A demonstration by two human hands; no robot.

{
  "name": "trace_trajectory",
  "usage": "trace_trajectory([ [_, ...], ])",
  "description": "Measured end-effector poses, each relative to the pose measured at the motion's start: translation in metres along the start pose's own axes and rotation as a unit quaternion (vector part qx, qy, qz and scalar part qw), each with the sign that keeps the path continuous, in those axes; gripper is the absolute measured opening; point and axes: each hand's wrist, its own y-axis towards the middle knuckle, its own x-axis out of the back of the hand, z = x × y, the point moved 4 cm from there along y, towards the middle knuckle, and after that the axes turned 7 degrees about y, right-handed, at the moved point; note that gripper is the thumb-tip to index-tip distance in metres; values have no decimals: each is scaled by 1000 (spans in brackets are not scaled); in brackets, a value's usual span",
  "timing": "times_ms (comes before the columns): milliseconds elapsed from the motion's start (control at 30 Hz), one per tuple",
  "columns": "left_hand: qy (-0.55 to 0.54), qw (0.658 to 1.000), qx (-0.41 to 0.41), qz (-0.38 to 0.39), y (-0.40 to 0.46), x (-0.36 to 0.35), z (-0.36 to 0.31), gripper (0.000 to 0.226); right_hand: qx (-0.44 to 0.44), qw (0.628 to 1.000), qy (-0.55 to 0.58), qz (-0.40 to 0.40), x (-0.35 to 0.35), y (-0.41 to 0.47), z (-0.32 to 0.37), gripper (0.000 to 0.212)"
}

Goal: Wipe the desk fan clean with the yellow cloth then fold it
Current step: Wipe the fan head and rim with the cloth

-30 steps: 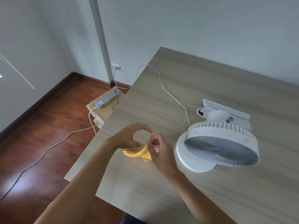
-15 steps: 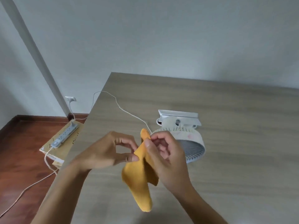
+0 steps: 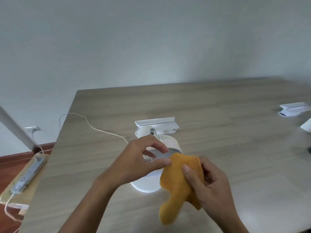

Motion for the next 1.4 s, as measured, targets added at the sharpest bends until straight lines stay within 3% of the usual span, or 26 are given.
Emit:
trace_trajectory([
  [100,86,995,-20,-39,10,-3,13,57,12,995,-83,-57,18,3,-6,14],
  [200,196,979,-18,-57,19,2,30,84,1,982,-135,-129,39,13,-24,22],
  [400,274,958,79,16,30,3,81,112,-11,961,-164,-223,52,51,-65,21],
  [500,274,956,98,26,31,2,101,103,-15,972,-129,-194,39,63,-99,21],
  [667,246,964,94,-27,26,6,112,65,-72,995,-25,-66,5,66,-126,45],
  [767,219,969,105,-34,25,9,114,54,-103,990,30,-89,-4,66,-138,52],
  [1000,215,969,114,-29,25,13,118,59,74,993,-61,-71,-28,68,-102,36],
  [1133,226,967,112,-39,27,12,118,70,152,977,-143,-40,-48,65,-85,51],
  [1233,236,965,99,-48,30,8,110,67,217,954,-206,-4,-73,60,-71,44],
  [1400,216,968,113,-49,27,12,115,61,248,930,-266,57,-98,65,-65,32],
])
